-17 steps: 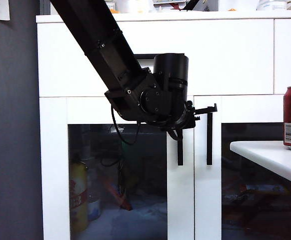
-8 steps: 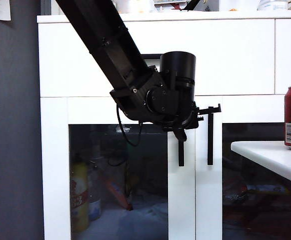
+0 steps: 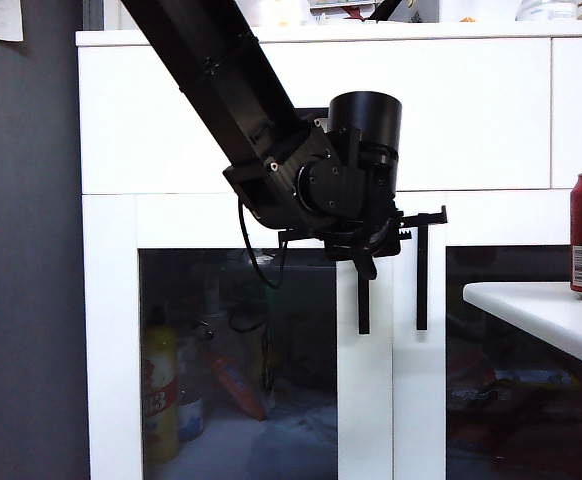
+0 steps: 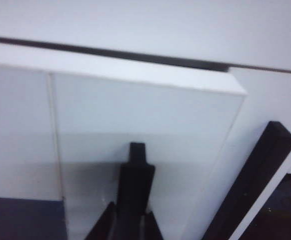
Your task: Open the left door of the white cabinet, pick up a can of beverage from the table on the right, place it inside the cabinet, and finally close the cabinet door.
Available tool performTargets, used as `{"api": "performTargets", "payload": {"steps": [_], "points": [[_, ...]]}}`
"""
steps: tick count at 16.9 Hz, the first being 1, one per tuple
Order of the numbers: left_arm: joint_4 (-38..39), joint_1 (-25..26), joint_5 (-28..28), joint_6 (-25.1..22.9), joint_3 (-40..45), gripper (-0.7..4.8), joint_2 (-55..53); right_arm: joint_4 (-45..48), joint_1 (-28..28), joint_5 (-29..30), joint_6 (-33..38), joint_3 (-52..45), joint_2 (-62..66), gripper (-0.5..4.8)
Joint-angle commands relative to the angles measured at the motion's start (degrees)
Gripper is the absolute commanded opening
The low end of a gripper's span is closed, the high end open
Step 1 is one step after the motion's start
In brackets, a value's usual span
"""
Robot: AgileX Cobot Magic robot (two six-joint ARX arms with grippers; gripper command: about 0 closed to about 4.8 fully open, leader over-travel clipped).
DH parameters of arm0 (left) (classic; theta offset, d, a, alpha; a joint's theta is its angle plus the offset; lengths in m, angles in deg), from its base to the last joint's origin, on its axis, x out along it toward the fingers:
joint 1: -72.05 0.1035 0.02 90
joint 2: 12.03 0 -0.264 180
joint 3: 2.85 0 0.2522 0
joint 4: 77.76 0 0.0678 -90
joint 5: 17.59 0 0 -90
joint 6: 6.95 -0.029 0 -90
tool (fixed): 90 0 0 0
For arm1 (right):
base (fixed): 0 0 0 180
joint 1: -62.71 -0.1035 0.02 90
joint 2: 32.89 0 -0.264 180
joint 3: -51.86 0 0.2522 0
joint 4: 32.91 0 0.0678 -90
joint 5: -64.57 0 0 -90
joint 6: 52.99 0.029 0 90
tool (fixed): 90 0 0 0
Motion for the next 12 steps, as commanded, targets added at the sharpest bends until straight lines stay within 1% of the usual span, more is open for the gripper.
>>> {"api": "performTargets", "payload": {"steps": [1,10,12], "points": [[-2.3,-1.6,2.6,1.0,-0.2,-0.05,0.9,0.9,0.0,0.1,-0.2,0.2,0.2,4.79],[-1.6,-1.5,2.6,1.0,-0.4,-0.05,0.8,2.3,0.2,0.3,-0.5,0.2,0.1,4.79],[-1.6,-1.6,2.6,1.0,-0.4,-0.05,0.8,2.5,0.2,0.3,1.7,0.3,-0.1,4.79]]}}
